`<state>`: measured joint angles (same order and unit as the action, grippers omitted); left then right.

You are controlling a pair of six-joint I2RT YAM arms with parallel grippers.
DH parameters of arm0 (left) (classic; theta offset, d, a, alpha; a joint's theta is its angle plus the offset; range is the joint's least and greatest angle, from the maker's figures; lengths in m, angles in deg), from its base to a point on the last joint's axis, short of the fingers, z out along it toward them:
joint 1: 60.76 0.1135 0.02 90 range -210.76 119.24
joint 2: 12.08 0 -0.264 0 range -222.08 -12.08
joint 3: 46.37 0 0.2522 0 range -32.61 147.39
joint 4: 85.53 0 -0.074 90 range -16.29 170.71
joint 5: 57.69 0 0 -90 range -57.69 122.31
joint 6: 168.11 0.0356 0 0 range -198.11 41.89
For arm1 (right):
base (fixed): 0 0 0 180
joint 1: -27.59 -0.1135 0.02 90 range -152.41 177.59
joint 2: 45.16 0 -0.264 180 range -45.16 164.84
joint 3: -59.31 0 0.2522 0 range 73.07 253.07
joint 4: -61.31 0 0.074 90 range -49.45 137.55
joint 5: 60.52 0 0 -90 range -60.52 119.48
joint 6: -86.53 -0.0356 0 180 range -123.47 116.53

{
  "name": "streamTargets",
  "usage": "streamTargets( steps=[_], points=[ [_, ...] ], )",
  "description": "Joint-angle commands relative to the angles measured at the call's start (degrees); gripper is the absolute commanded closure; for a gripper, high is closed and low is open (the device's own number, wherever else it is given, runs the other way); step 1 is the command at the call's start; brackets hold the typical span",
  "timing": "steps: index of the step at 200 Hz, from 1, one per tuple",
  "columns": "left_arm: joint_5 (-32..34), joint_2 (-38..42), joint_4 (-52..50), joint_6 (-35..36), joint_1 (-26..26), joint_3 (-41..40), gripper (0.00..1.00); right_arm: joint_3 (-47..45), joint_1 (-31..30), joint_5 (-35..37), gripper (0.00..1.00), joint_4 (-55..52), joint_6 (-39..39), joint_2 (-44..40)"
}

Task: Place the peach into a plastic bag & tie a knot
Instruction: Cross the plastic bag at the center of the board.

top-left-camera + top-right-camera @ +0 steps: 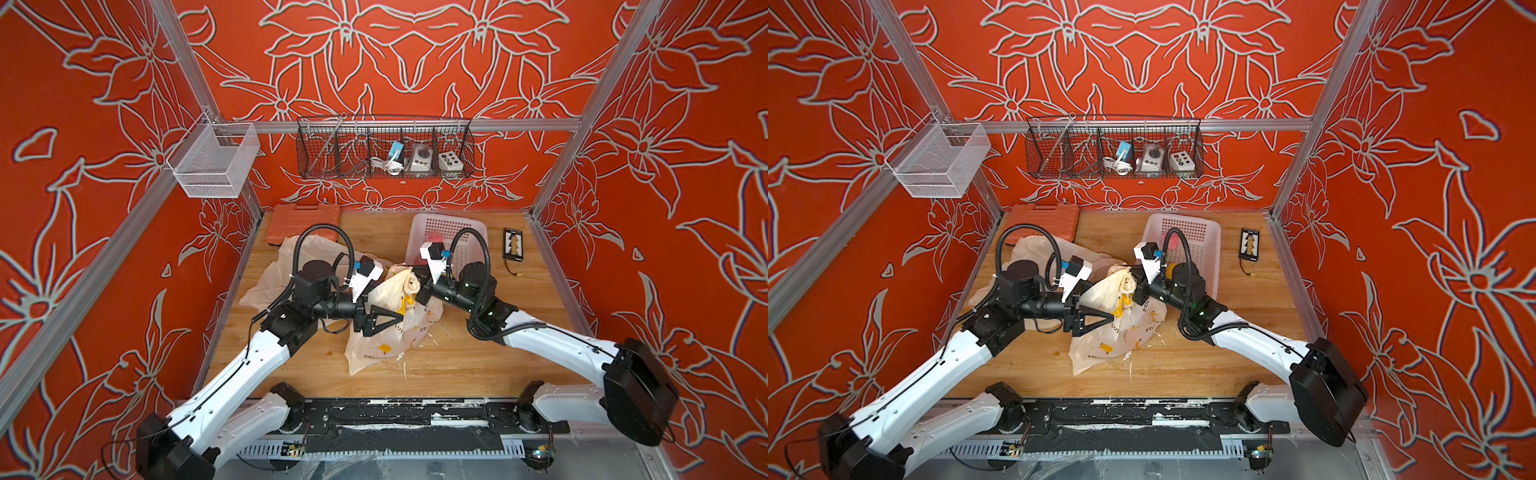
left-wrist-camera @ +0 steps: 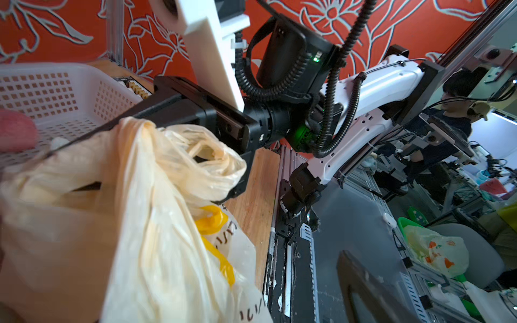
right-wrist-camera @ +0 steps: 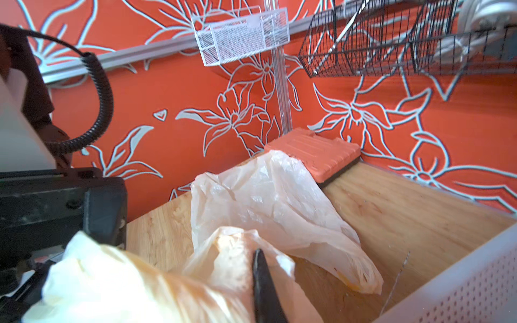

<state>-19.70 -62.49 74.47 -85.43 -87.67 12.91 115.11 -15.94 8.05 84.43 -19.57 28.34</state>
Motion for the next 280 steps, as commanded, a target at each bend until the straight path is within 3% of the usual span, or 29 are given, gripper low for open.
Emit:
streamTargets(
  steps=[1,29,52,77,113,134,154,173,205,242,269,280],
  points=[
    [3.8,4.8,-8.7,2.2,2.5,0.9,0.12,-0.5,0.9,-0.7,0.99,6.1,-0.4,-0.1],
    [3.9,5.5,-11.0,1.6,6.3,3.6,0.14,-1.0,1.3,-2.2,1.0,5.6,0.1,-0.4],
    [5.7,2.3,-16.4,2.1,7.2,9.4,0.25,-1.3,1.5,-1.8,1.0,4.4,1.4,-1.1],
    [8.5,0.5,-18.6,1.1,8.2,13.5,0.29,-0.7,1.5,-1.5,1.0,1.7,4.7,-2.2],
    [6.7,-1.9,-7.6,-3.5,8.9,13.5,0.39,-0.4,1.5,-1.1,1.0,-0.4,7.4,-3.1],
    [-0.2,-6.8,0.8,-7.0,8.5,11.6,0.57,-0.2,1.5,-0.1,1.0,0.5,6.4,-2.8],
    [-1.0,-10.1,7.5,-8.3,4.2,6.7,0.74,0.1,1.5,-0.3,1.0,3.0,4.1,-1.9],
    [0.9,-11.8,13.2,-8.0,-0.1,2.3,0.79,0.3,1.5,-1.1,1.0,5.8,1.7,-1.6],
    [0.7,-15.3,20.1,-11.3,-1.0,0.7,0.76,0.0,1.6,-3.4,1.0,9.0,-0.7,-1.0],
    [4.4,-10.1,9.8,-6.3,1.2,1.1,0.45,-2.4,3.1,-5.2,1.0,11.4,-2.6,-0.3],
    [4.9,-3.0,3.8,-5.0,5.2,-2.2,0.33,-3.7,4.6,-7.4,1.0,16.3,-6.3,0.4],
    [7.9,-0.7,-0.3,-3.5,6.2,-2.2,0.3,-3.6,4.7,-8.4,1.0,16.5,-6.6,0.4]
  ],
)
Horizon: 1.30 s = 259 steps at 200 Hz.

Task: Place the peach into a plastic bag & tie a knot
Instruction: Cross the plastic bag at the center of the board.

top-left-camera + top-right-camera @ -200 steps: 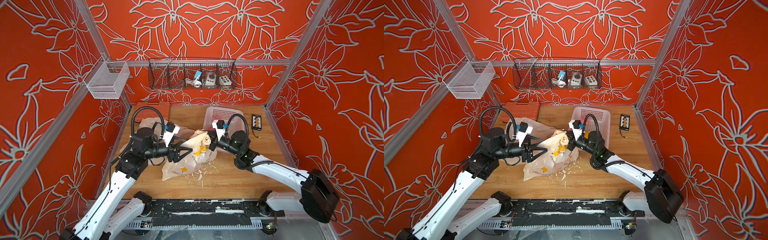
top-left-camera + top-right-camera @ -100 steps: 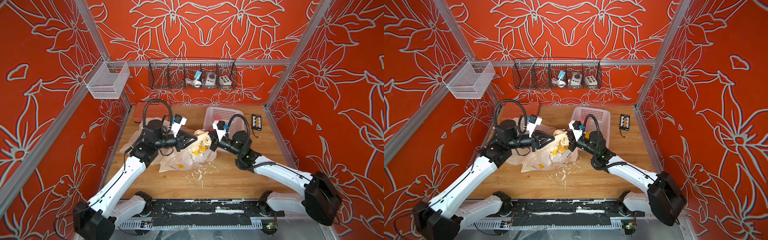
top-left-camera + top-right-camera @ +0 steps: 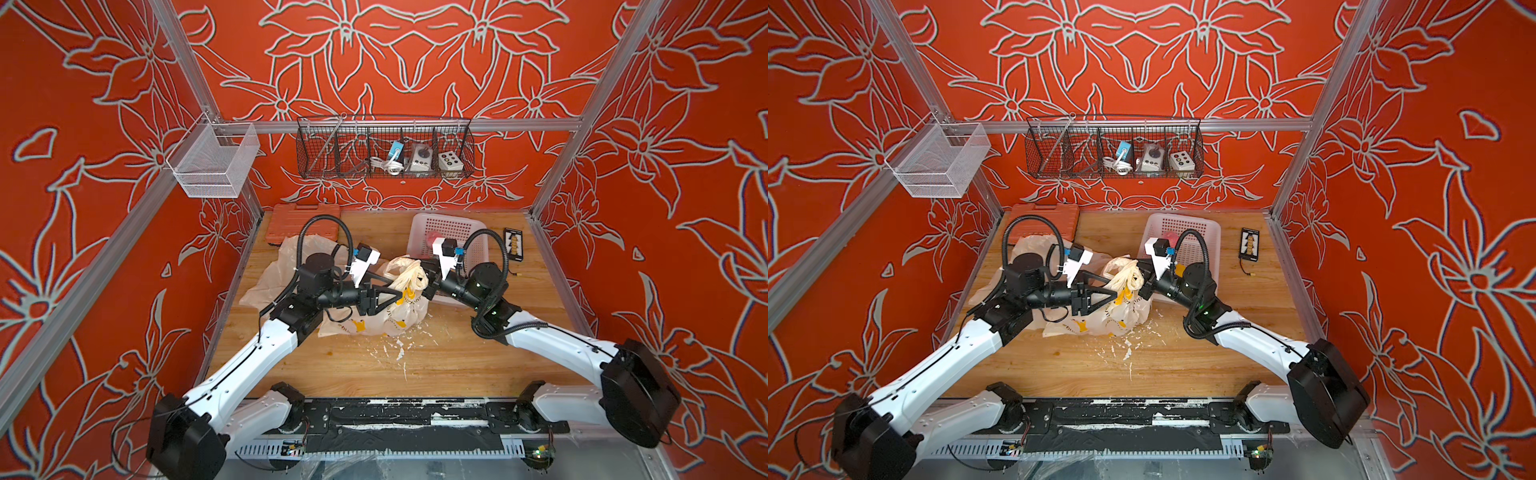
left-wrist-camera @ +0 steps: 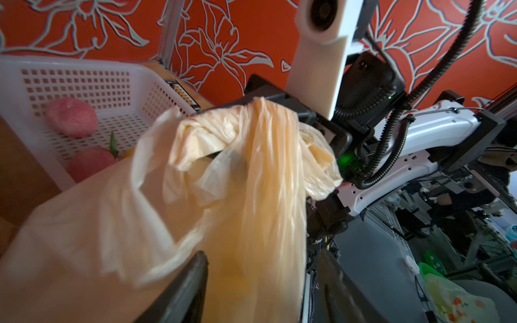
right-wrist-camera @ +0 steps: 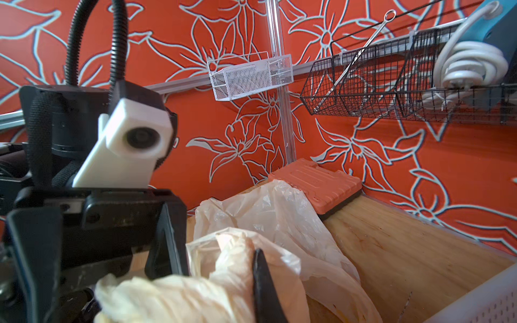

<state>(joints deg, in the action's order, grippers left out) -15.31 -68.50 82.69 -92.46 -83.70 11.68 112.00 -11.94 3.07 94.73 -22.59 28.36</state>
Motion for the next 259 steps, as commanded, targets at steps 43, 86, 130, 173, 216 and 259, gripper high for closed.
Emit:
streamTargets(
  steps=[43,86,130,173,216,259],
  points=[
    [6.6,10.0,-14.2,5.3,6.6,5.2,0.28,-0.5,0.7,-5.2,1.0,6.2,-3.6,0.3],
    [3.1,5.5,-13.9,4.3,7.0,14.0,0.49,-0.4,0.9,-6.1,1.0,5.7,-3.4,0.0],
    [-6.8,-3.3,-5.0,2.9,5.4,13.6,0.63,0.4,1.0,-7.1,1.0,7.0,-5.5,0.5],
    [-4.1,-8.3,4.0,4.9,-1.4,7.4,0.64,3.1,1.1,-12.5,0.99,8.9,-11.0,0.8],
    [-2.3,-12.9,15.1,1.6,-4.4,4.6,0.64,4.1,1.0,-15.2,0.93,12.7,-15.4,3.5],
    [6.6,-4.2,5.1,5.3,-2.9,1.4,0.45,2.5,1.3,-15.7,0.94,12.6,-14.9,3.9]
  ],
)
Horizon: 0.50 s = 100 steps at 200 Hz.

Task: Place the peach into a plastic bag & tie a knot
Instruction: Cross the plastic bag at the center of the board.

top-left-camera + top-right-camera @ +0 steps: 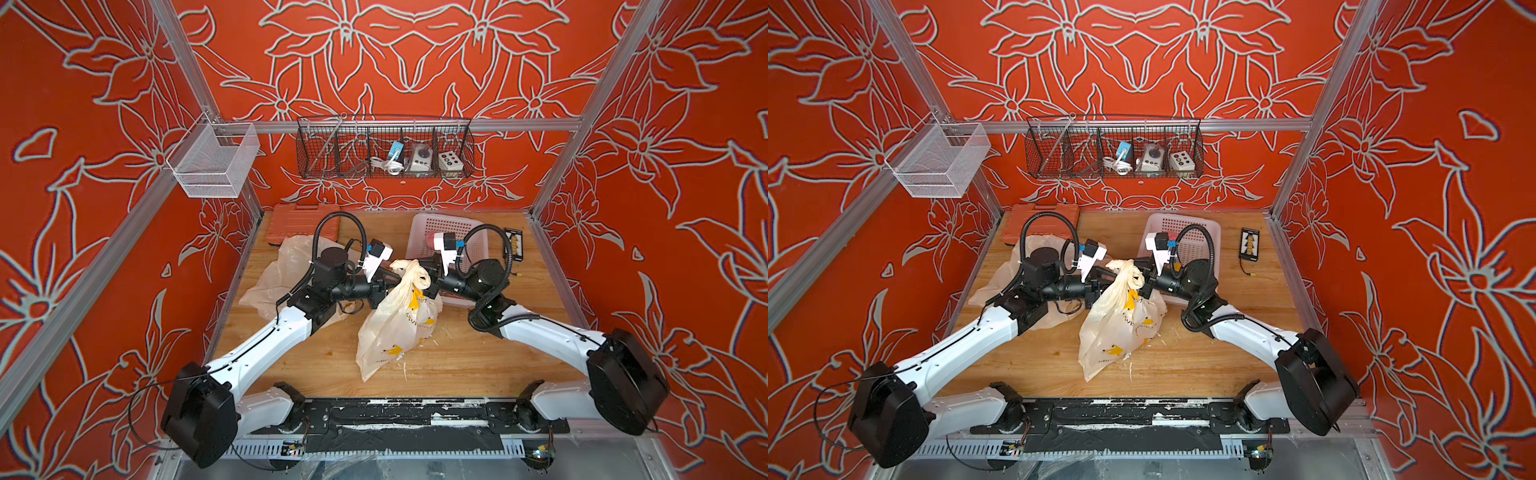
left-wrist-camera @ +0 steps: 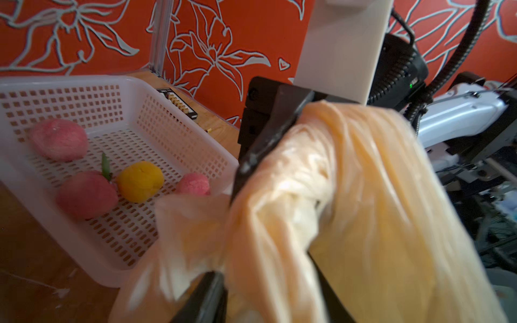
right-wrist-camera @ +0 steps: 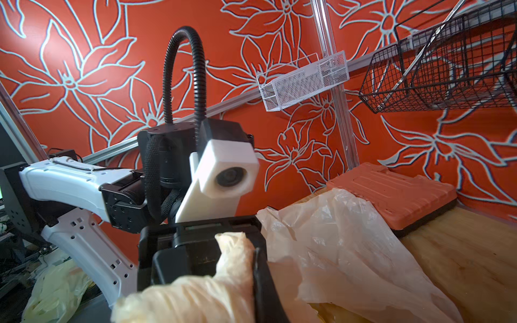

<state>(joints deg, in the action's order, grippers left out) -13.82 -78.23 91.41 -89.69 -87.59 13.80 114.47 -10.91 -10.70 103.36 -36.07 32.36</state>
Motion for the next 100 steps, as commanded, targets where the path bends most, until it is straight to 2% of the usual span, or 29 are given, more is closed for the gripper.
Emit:
streamTargets(
  steps=[1,17,46,70,100],
  points=[
    [5.3,5.7,-3.9,2.7,1.1,-0.8,0.45,0.1,0.3,-2.0,0.94,3.9,-1.4,-0.1],
    [7.9,8.8,-9.7,4.4,2.3,-0.9,0.37,-0.3,0.3,-2.6,0.95,4.2,-1.4,-0.1],
    [8.5,13.9,-15.6,5.6,7.1,0.5,0.35,-0.9,0.4,-3.1,0.95,4.6,-1.2,0.2],
    [4.7,13.9,-13.9,4.5,9.4,3.1,0.38,-0.4,0.4,-4.2,0.95,5.4,-2.4,1.2],
    [-3.0,7.5,-12.0,4.8,8.7,6.5,0.4,0.9,0.4,-5.5,0.95,7.3,-4.6,2.7]
  ],
)
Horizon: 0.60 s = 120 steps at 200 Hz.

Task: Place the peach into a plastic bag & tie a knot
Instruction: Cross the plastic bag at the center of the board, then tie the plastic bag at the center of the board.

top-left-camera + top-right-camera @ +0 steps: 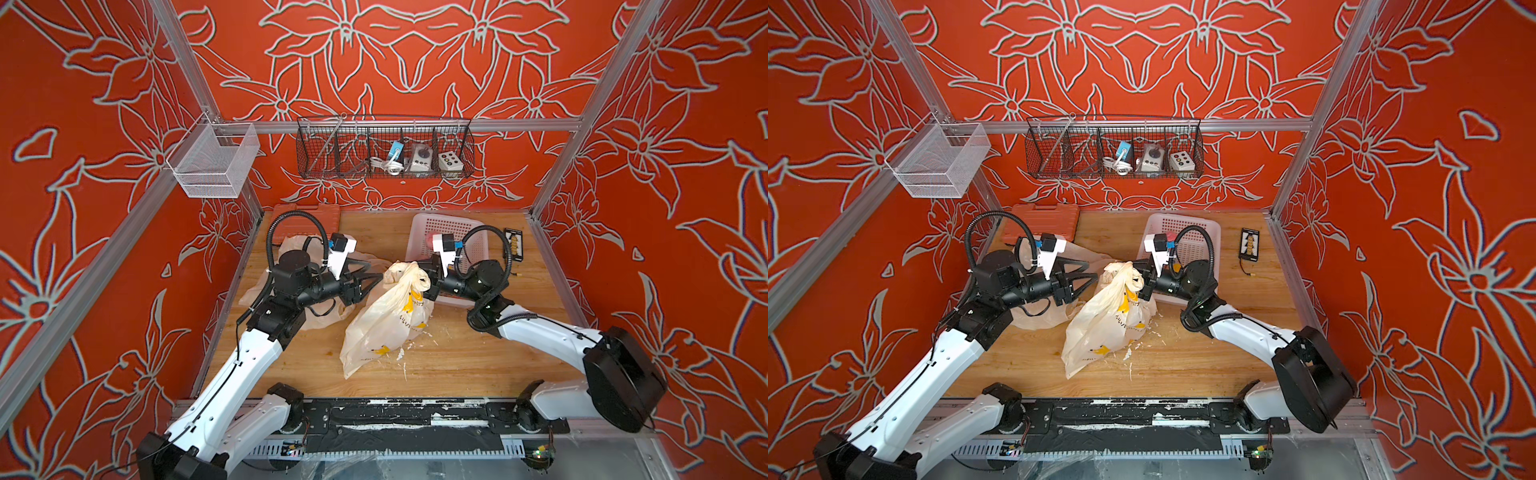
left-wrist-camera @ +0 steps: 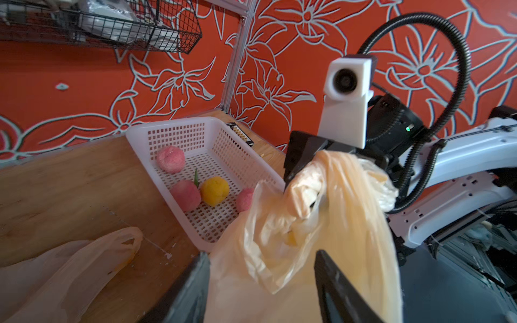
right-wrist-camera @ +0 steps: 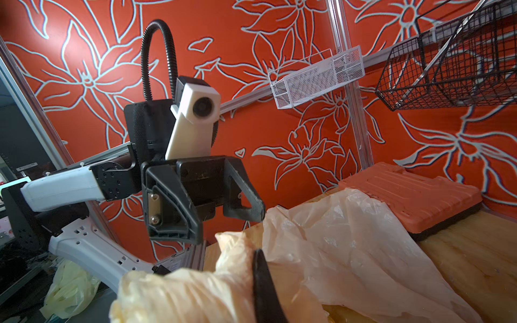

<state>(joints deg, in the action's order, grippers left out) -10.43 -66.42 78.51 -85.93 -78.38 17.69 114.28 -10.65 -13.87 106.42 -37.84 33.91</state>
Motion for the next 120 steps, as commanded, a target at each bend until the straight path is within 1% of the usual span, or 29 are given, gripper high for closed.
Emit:
streamTargets(
  steps=[1,31,47,102,120],
  points=[
    [-6.5,-4.4,0.8,1.2,-0.5,2.7,0.4,1.1,0.2,-2.4,0.95,4.3,-2.9,1.3],
    [-8.3,-6.2,1.2,3.6,-1.5,3.4,0.39,1.6,0.1,-2.8,0.95,4.0,-3.2,1.7],
    [-8.7,-7.1,0.2,4.8,-1.5,3.7,0.4,1.9,0.1,-3.1,0.95,4.0,-3.4,1.8],
    [-11.3,-9.7,-0.3,5.0,-1.5,5.4,0.51,2.2,0.2,-4.9,0.95,2.7,-2.6,1.5],
    [-12.3,-10.1,-0.6,5.3,-1.5,6.1,0.56,2.2,0.0,-5.1,0.95,2.5,-2.5,1.5]
  ],
)
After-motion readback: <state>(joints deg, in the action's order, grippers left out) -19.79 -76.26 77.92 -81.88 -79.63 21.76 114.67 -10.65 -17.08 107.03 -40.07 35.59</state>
